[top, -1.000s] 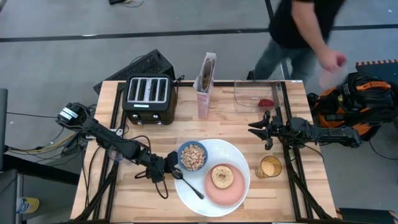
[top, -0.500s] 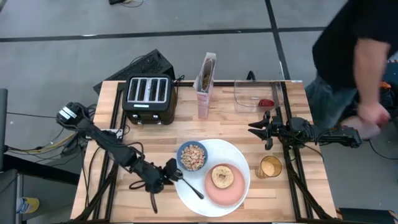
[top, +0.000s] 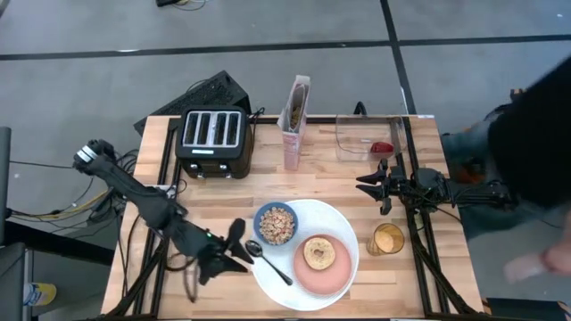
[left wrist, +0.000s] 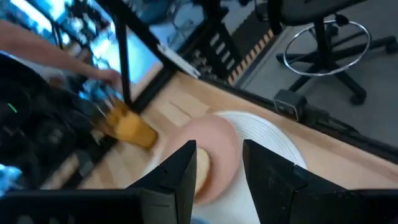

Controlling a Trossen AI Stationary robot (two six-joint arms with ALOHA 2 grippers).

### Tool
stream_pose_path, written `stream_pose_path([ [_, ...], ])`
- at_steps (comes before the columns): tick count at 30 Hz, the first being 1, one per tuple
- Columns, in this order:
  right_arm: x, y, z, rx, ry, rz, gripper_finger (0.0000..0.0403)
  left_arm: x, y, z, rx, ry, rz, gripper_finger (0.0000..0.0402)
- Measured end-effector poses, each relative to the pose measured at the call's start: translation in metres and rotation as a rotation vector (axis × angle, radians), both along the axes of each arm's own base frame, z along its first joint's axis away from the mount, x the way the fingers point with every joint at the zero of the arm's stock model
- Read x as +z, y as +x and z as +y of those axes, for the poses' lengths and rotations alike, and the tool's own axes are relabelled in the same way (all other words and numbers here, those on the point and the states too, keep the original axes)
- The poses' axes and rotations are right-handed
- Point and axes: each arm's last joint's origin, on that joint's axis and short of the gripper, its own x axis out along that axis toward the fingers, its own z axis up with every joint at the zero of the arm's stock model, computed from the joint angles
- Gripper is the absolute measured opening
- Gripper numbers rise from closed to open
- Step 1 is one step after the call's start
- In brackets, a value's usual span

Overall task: Arrange a breakfast setting
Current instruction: Put the red apple from the transparent bin on the pink plate

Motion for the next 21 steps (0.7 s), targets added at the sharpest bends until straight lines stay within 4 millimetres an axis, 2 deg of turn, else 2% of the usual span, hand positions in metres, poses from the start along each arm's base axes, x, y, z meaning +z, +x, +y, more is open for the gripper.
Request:
stream_pose_path([
  [5,0.0,0.0,0.0,0.0,0.0,0.0,0.0139,0.024,-0.029,0.019,-0.1,0.06,-0.035,0.0121],
  [9,0.0,0.0,0.0,0.0,0.0,0.0,0.0139,0.036,-0.059,0.039,-0.114,0.025,0.024,0.0121],
  [13,0.0,0.0,0.0,0.0,0.0,0.0,0.0139,0.043,-0.086,0.056,-0.158,0.018,-0.031,0.0121],
  [16,0.0,0.0,0.0,0.0,0.0,0.0,0.0139,0.036,-0.106,0.067,-0.172,-0.005,-0.06,0.0121],
  [21,0.0,0.0,0.0,0.0,0.0,0.0,0.0139,-0.001,-0.126,0.08,-0.136,-0.067,-0.123,0.0121],
])
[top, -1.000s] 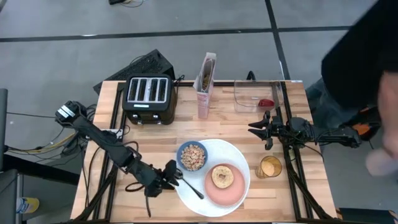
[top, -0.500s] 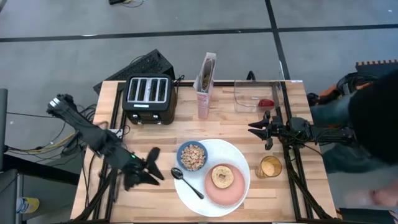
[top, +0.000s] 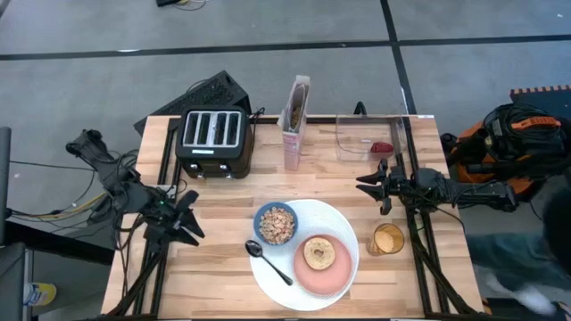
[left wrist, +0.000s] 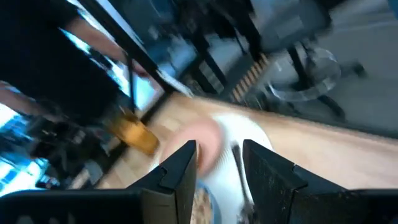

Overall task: Arrange a breakfast setting
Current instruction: Put the red apple from the transparent bin on the pink plate

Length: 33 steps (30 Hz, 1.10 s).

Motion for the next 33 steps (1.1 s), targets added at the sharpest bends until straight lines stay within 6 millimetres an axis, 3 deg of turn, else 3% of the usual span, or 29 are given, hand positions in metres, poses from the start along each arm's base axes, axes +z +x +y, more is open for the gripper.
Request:
stream_pose_path([
  [7,0.0,0.0,0.0,0.0,0.0,0.0,0.0139,-0.065,-0.006,0.004,0.028,-0.159,-0.259,0.0121],
  [13,0.0,0.0,0.0,0.0,0.0,0.0,0.0139,-0.103,-0.007,0.005,0.04,-0.258,-0.344,0.0121],
  [29,0.0,0.0,0.0,0.0,0.0,0.0,0.0139,-0.119,-0.008,0.004,-0.028,-0.059,-0.403,0.0121],
  [33,0.0,0.0,0.0,0.0,0.0,0.0,0.0139,-0.122,-0.007,0.004,-0.013,-0.092,-0.353,0.0121],
])
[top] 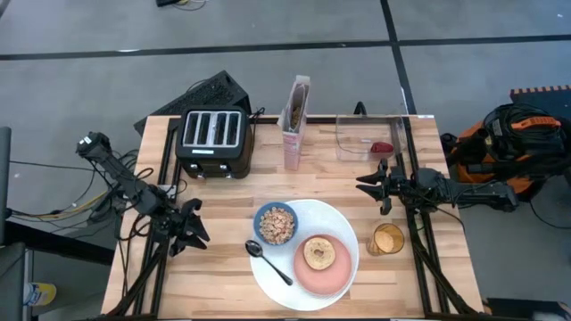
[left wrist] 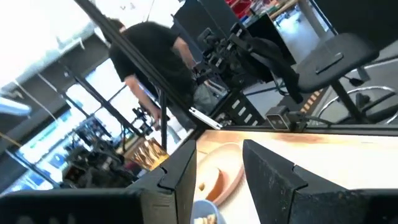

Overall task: Arrange a breakfast setting
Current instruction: Put the red apple from the transparent bin on the pink plate

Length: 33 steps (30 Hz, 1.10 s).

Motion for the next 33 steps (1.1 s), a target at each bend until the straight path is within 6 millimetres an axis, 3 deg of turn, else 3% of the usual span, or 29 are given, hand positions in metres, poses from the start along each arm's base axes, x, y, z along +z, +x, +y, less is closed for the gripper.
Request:
stream_pose_path([
  [8,0.0,0.0,0.0,0.0,0.0,0.0,0.0139,-0.005,0.0,0.0,0.002,-0.076,0.108,0.0121],
  [20,0.0,0.0,0.0,0.0,0.0,0.0,0.0139,-0.024,-0.002,0.002,0.016,0.057,0.282,0.0121],
  [33,0.0,0.0,0.0,0.001,0.0,0.0,0.0139,-0.026,-0.002,0.002,0.019,0.068,0.294,0.0121],
])
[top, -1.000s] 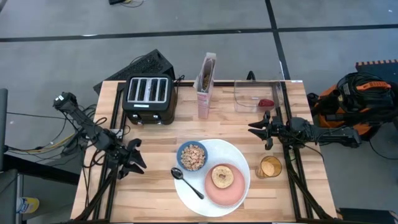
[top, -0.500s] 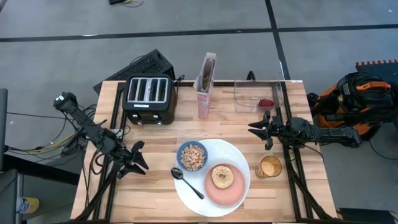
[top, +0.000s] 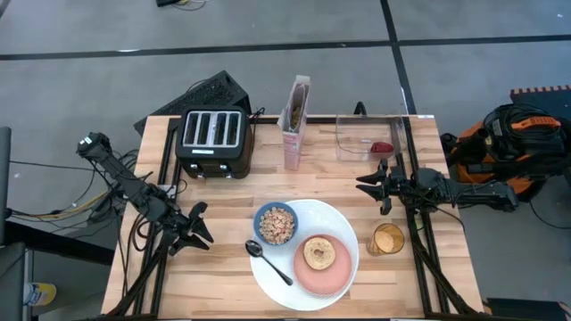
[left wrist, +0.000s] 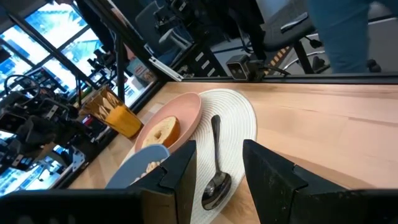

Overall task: Arrange a breakfast setting
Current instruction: Put the red apple from the transparent bin on the pink plate

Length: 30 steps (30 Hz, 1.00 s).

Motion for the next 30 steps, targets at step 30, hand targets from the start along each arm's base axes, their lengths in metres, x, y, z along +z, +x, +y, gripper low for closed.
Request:
stream_pose_path([
  [30,0.077,-0.017,-0.006,-0.251,-0.031,-0.185,0.0139,-0.001,0.0,0.0,-0.002,0.006,0.001,0.0121],
])
